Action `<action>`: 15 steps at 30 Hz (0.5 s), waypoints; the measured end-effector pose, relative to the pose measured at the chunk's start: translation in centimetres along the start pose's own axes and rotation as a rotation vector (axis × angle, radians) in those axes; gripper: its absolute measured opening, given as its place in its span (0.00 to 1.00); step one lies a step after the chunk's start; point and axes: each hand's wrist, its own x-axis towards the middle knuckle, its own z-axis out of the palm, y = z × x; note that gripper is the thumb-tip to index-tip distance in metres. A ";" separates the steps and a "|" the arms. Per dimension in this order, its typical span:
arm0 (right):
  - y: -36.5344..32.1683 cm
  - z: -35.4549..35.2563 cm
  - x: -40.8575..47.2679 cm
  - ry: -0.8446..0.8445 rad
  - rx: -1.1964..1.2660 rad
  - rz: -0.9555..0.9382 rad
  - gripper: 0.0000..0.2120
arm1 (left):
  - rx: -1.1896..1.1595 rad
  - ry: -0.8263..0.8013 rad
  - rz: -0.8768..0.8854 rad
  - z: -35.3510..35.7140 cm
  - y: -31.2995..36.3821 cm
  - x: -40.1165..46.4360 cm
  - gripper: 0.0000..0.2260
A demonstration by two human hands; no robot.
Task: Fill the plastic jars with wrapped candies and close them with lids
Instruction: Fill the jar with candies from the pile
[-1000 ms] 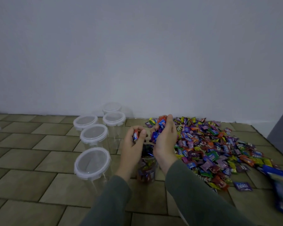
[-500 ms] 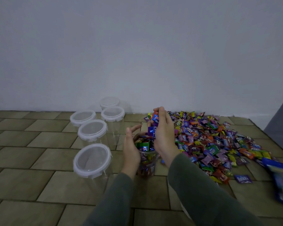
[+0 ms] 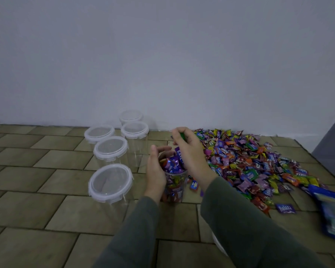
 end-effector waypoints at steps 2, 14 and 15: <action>0.5 -0.3 0.0 -0.126 -0.186 -0.092 0.05 | 0.007 0.004 0.013 -0.1 -0.2 0.1 0.29; 1.2 -1.9 -1.3 -0.245 -0.466 -0.259 0.19 | -0.006 -0.008 0.015 -0.3 -0.4 0.1 0.26; 0.7 -2.4 -1.3 -0.287 -0.475 -0.251 0.15 | -0.005 -0.005 0.023 -0.3 -0.3 0.2 0.25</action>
